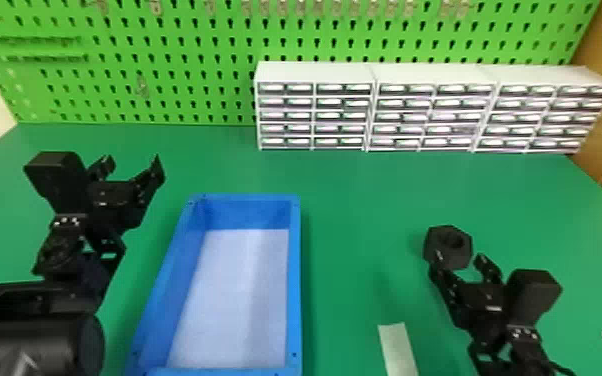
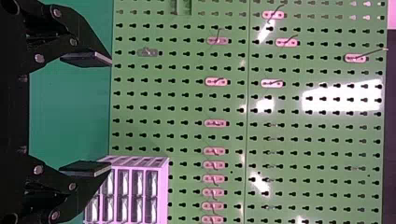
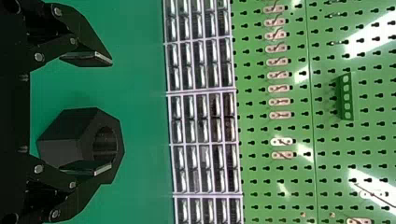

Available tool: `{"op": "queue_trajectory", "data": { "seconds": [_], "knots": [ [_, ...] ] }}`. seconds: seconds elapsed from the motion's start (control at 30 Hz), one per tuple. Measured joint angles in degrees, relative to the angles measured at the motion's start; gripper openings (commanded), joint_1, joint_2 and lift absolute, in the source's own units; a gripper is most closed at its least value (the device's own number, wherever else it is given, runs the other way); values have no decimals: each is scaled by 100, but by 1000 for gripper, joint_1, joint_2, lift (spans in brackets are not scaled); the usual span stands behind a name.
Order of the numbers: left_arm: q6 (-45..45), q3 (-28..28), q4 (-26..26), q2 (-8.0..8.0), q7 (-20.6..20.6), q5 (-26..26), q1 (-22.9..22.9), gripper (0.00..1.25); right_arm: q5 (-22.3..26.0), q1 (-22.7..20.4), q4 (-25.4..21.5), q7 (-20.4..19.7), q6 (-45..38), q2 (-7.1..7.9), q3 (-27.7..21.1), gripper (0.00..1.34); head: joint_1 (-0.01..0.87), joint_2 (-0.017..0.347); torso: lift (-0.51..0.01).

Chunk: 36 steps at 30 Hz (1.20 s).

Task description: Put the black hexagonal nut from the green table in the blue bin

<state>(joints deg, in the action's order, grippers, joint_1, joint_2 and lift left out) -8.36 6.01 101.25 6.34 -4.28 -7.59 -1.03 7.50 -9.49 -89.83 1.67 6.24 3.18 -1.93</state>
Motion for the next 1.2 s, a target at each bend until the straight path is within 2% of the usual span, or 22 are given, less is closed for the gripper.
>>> {"op": "queue_trajectory", "data": {
  "seconds": [0.8,1.07,1.2],
  "knots": [
    [1,28,0,1,-20,-6,-2,787,38,53,-9,17,-141,25,-10,854,686,52,-97],
    [1,37,-1,2,-28,-5,6,787,37,348,-197,23,-645,12,-166,856,686,52,-97],
    [-1,36,-1,3,-29,-6,9,787,39,574,-339,170,-1097,25,-319,858,686,52,-97]
  ]
}}
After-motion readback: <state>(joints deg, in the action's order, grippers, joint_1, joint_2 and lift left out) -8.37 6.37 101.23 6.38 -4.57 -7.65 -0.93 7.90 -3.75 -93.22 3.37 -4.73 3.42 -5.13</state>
